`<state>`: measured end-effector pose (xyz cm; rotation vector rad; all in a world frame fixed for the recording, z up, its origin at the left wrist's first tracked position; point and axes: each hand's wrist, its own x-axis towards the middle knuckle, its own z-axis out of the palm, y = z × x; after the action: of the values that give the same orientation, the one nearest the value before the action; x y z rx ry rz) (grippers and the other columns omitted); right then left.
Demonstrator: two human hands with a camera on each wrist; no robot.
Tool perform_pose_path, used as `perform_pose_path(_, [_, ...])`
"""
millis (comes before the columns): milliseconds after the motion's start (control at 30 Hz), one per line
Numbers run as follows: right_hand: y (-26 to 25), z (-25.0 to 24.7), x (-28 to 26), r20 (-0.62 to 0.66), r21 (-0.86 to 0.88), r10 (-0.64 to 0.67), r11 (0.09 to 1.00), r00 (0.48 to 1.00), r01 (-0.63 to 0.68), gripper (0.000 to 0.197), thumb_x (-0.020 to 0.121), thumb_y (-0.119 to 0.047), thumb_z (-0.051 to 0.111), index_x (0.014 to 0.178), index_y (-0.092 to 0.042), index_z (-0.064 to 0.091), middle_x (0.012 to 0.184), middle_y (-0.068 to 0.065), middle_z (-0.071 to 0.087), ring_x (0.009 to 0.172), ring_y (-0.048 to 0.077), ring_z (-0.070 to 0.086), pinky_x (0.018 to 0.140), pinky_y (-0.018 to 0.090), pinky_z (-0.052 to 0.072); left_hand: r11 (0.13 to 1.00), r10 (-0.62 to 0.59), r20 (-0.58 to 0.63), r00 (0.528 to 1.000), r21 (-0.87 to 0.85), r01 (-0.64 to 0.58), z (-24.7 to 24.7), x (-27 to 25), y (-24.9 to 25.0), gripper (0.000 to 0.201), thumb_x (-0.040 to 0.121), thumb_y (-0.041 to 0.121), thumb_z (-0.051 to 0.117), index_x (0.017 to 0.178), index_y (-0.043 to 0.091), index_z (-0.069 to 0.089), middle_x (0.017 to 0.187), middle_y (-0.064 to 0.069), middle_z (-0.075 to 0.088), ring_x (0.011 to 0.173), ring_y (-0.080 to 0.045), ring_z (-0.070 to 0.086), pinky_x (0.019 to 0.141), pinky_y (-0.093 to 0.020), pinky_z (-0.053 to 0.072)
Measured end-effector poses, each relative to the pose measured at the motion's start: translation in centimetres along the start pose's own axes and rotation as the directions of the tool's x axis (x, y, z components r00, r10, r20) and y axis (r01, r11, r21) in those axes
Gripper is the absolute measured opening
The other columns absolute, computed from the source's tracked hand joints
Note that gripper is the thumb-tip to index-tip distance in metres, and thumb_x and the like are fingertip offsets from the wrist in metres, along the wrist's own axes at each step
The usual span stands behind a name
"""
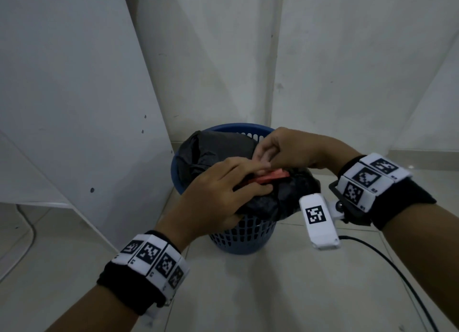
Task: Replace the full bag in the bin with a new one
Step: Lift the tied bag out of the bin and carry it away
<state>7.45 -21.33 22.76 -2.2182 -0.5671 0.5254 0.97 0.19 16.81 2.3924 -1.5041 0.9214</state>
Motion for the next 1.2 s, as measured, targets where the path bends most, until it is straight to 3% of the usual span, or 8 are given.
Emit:
perform_pose_path(200, [-0.6, 0.5, 0.1, 0.254, -0.008, 0.084, 0.996, 0.964, -0.085, 0.024, 0.093, 0.005, 0.055, 0.107, -0.008, 0.070, 0.089, 0.008, 0.074, 0.080, 0.017, 0.067, 0.070, 0.024, 0.057, 0.996, -0.023, -0.046, 0.999, -0.085, 0.019, 0.1, 0.4, 0.2, 0.033, 0.100, 0.017, 0.046, 0.116, 0.003, 0.071, 0.124, -0.011, 0.069, 0.110, -0.029, 0.066, 0.097, -0.043, 0.049])
perform_pose_path(367, [-0.5, 0.6, 0.0, 0.102, 0.014, 0.109, 0.994, 0.989, -0.111, 0.012, 0.099, -0.013, 0.056, 0.109, -0.014, 0.062, 0.094, 0.004, 0.069, 0.080, 0.011, 0.065, 0.076, 0.025, 0.054, 0.997, -0.049, -0.031, 0.998, -0.063, 0.047, 0.8, 0.3, 0.2, 0.039, 0.086, 0.008, 0.063, 0.124, 0.009, 0.064, 0.103, -0.011, 0.072, 0.091, -0.030, 0.067, 0.090, -0.039, 0.048])
perform_pose_path(600, [-1.0, -0.5, -1.5, 0.030, 0.139, 0.254, 0.957, 0.967, -0.256, 0.088, 0.090, -0.077, 0.010, 0.108, -0.015, 0.071, 0.106, 0.008, 0.073, 0.102, 0.021, 0.070, 0.094, 0.036, 0.053, 0.870, -0.377, 0.155, 0.913, -0.278, 0.406, 0.4, 1.3, -0.3, 0.053, 0.096, 0.025, 0.047, 0.148, 0.025, 0.037, 0.097, -0.007, 0.069, 0.082, -0.022, 0.063, 0.075, -0.038, 0.049])
perform_pose_path(733, [-1.0, -0.6, -1.8, 0.103, 0.191, 0.254, 0.944, 0.962, -0.269, 0.110, 0.080, -0.084, -0.003, 0.106, -0.012, 0.075, 0.105, 0.010, 0.075, 0.101, 0.022, 0.072, 0.094, 0.035, 0.053, 0.849, -0.427, 0.228, 0.875, -0.232, 0.475, 0.0, 1.8, -1.1, 0.022, 0.101, 0.039, 0.046, 0.096, 0.026, 0.063, 0.077, 0.003, 0.056, 0.075, -0.013, 0.044, 0.066, -0.031, 0.034])
perform_pose_path(833, [-1.0, -0.7, -2.0, -0.044, 0.117, 0.132, 0.985, 0.990, -0.126, 0.095, 0.083, -0.083, 0.009, 0.101, -0.020, 0.078, 0.104, 0.000, 0.076, 0.101, 0.014, 0.071, 0.098, 0.033, 0.050, 0.748, -0.536, 0.284, 0.795, -0.275, 0.604, 0.0, 2.3, -1.7, 0.041, 0.101, 0.047, 0.045, 0.068, 0.024, 0.044, 0.068, 0.007, 0.048, 0.077, -0.013, 0.044, 0.067, -0.032, 0.032])
perform_pose_path(1000, [-0.2, -0.8, -2.1, 0.012, -0.038, 0.045, 0.998, 0.999, -0.044, 0.046, 0.076, -0.054, 0.077, 0.112, -0.027, 0.067, 0.110, -0.008, 0.072, 0.104, 0.010, 0.068, 0.096, 0.030, 0.052, 0.575, -0.703, 0.307, 0.641, -0.285, 0.767, 0.6, 2.7, -2.7, 0.063, 0.094, 0.067, 0.037, 0.079, 0.012, 0.064, 0.071, -0.001, 0.065, 0.070, -0.020, 0.062, 0.074, -0.044, 0.051])
perform_pose_path(1133, [0.7, 0.7, -1.1, 0.034, -0.382, 0.122, 0.919, 0.992, -0.100, 0.014, 0.095, -0.047, 0.057, 0.109, -0.042, 0.056, 0.108, -0.019, 0.059, 0.109, 0.015, 0.058, 0.102, 0.038, 0.046, 0.494, -0.609, 0.500, 0.615, -0.367, 0.788, -0.9, 2.5, -3.3, 0.048, 0.086, 0.064, 0.062, 0.122, 0.033, 0.055, 0.114, 0.012, 0.063, 0.100, -0.004, 0.061, 0.087, -0.030, 0.054])
perform_pose_path(1200, [0.8, 0.6, -1.0, 0.016, -0.418, 0.158, 0.898, 0.987, -0.136, 0.009, 0.101, -0.044, 0.046, 0.096, -0.042, 0.053, 0.098, -0.019, 0.054, 0.105, 0.018, 0.055, 0.101, 0.040, 0.044, 0.662, -0.494, 0.571, 0.656, -0.242, 0.709, -2.6, 2.0, -4.7, 0.059, 0.075, 0.060, 0.077, 0.123, 0.035, 0.054, 0.113, 0.016, 0.060, 0.101, -0.006, 0.058, 0.086, -0.027, 0.050])
